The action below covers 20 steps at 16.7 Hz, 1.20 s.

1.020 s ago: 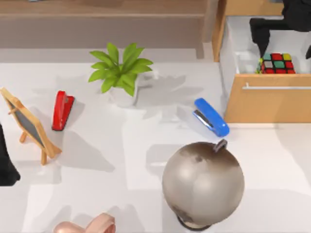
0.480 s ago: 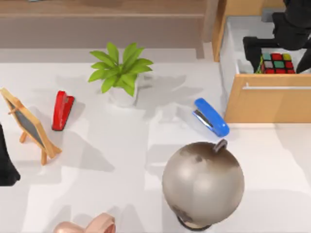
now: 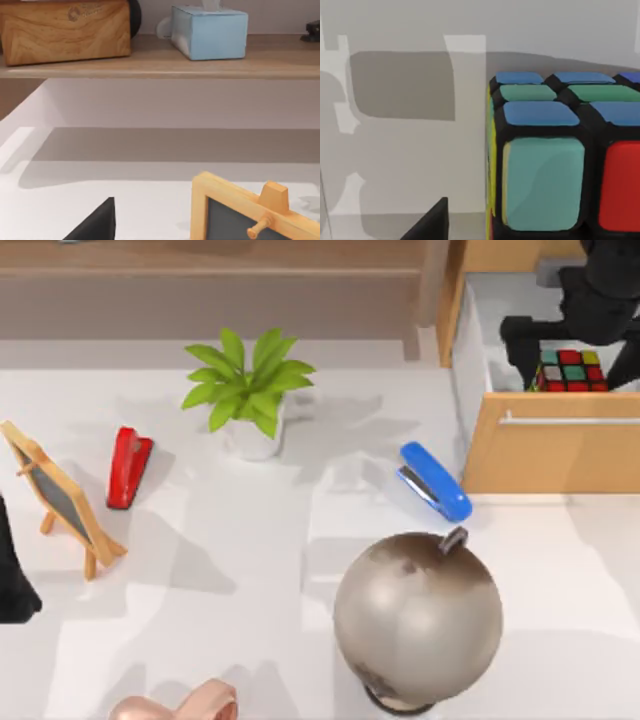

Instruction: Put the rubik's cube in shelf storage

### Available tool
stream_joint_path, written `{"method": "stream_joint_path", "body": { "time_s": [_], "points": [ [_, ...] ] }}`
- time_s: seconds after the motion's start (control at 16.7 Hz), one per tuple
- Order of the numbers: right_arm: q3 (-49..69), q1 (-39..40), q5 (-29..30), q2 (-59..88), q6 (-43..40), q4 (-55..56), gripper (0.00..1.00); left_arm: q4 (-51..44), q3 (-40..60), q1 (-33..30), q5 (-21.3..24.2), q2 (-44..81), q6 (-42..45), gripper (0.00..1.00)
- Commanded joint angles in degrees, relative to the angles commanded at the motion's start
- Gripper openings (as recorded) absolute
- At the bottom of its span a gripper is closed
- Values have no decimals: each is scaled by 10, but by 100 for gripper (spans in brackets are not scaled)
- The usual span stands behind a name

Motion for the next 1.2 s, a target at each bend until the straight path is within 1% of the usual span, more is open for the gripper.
{"method": "stream_joint_path", "body": {
  "time_s": [0.6,0.66,1.2],
  "points": [
    [0,0,0,0,0,0,2,0,0,0,0,0,0,100],
    [0,0,0,0,0,0,0,0,0,0,0,0,0,100],
    [-1,2,1,-1,1,-1,0,0,0,0,0,0,0,100]
  ]
}}
